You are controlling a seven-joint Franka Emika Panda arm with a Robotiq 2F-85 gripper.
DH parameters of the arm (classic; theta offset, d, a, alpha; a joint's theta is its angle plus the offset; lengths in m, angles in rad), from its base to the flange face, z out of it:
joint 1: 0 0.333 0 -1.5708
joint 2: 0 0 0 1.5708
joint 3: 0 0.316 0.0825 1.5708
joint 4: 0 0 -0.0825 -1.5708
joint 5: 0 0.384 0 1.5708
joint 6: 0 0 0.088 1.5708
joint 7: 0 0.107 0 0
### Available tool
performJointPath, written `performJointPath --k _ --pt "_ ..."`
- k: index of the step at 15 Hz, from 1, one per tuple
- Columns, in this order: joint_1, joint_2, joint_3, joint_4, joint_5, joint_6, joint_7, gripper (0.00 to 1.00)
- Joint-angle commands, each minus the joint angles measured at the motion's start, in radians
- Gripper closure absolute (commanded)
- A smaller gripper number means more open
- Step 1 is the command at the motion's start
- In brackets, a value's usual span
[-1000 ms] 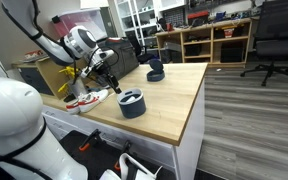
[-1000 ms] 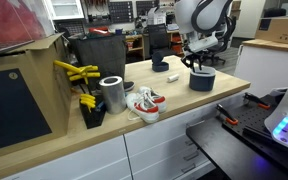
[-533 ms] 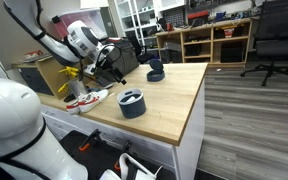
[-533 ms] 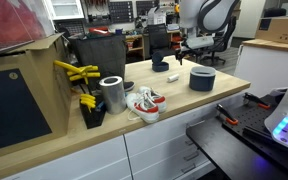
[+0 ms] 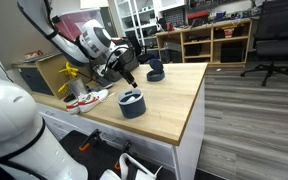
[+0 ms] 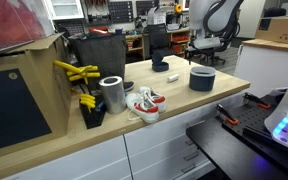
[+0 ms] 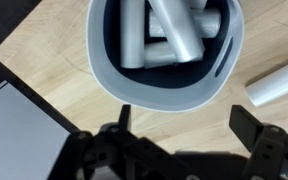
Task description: Put the two white objects in the white and grey container.
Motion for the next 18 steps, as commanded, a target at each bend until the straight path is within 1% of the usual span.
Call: performJointPath --k 1,4,8,9,10,11,14,16,17,18 --pt "0.0 0.054 -0.006 0.011 -0.001 0.055 0.063 0.0" --pt "-0.002 0.104 -0.003 0.027 -0.033 0.122 0.137 0.0" --pt "0.0 0.161 -0.012 0.058 -0.052 0.153 0.193 0.0" --pt "0.0 0.174 -0.015 0.066 -0.06 0.157 0.205 0.25" --pt "0.001 0.184 -0.017 0.073 -0.069 0.16 0.217 0.26" --pt "-0.001 0.193 -0.017 0.078 -0.065 0.163 0.219 0.32" --pt "-0.001 0.206 -0.03 0.101 -0.085 0.172 0.241 0.58" --pt "-0.001 0.206 -0.037 0.113 -0.082 0.174 0.259 0.71" --pt "0.0 0.204 -0.042 0.118 -0.075 0.174 0.277 0.8" --pt "0.0 0.203 -0.046 0.125 -0.071 0.173 0.297 0.87"
